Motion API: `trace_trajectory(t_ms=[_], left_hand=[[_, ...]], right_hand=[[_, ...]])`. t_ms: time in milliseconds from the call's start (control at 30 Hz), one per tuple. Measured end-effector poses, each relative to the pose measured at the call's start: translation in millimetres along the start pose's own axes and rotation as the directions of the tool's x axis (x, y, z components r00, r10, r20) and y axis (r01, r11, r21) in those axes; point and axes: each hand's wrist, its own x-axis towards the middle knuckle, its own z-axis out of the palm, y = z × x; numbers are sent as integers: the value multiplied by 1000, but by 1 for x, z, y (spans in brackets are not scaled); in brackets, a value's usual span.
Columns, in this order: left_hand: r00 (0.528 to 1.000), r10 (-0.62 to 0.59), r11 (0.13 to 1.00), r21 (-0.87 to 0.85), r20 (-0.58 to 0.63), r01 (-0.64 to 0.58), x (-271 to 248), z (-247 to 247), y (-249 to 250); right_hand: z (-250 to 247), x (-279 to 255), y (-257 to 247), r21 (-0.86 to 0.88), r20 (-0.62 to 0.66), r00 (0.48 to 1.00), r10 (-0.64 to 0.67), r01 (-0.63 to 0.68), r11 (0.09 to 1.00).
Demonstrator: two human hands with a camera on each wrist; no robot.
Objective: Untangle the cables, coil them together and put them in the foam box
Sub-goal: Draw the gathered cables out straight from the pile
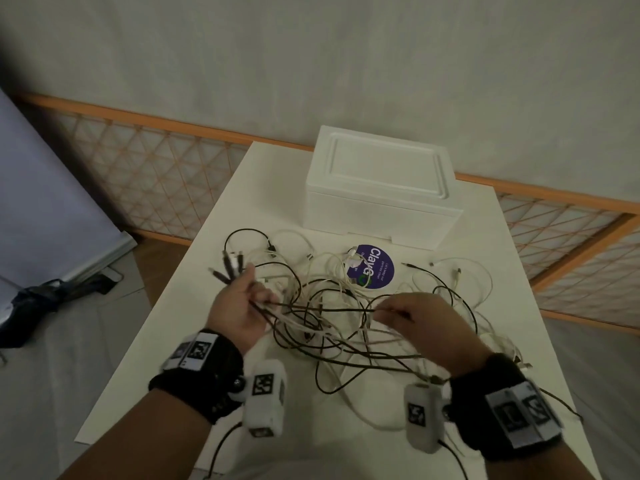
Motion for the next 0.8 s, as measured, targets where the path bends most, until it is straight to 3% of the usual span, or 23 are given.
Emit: trace_trajectory(t_ms=[100,200,267,333,400,467,533,633,700,800], left_hand=[[998,38,997,72,-57,-33,7,-18,14],[999,22,947,318,49,-36,0,-10,7],[983,-27,797,597,182,-89,-14,7,-9],[949,-133,637,758,285,-139,-29,23,-31],[922,-214,593,793,323,-140,-40,33,-47],[919,-223,605,786,325,-131,-42,34,-52],[942,-162,597,789,294,-144,-36,26,-46],[989,26,596,792,143,-130,-15,2,-25],[993,99,588,800,69,-115,-6,-13,-12],[988,132,529,836,87,-144,1,-21,-9]], right_hand=[[-15,-5,24,-81,-13,993,117,-117,990],[-11,-2,22,-274,-57,989,138,-149,950],[3,5,0,-381,-73,996,47,-71,922],[19,13,-25,-470,-128,983,-133,58,881],[30,17,-43,-517,-153,961,-231,121,847],[34,19,-43,-458,-152,953,-263,168,873],[29,15,-34,-352,-173,957,-233,161,922],[9,9,-8,-229,-147,986,-81,46,972],[-1,5,8,-165,-124,992,-10,-10,986],[-2,4,10,-233,-119,993,20,-48,971]])
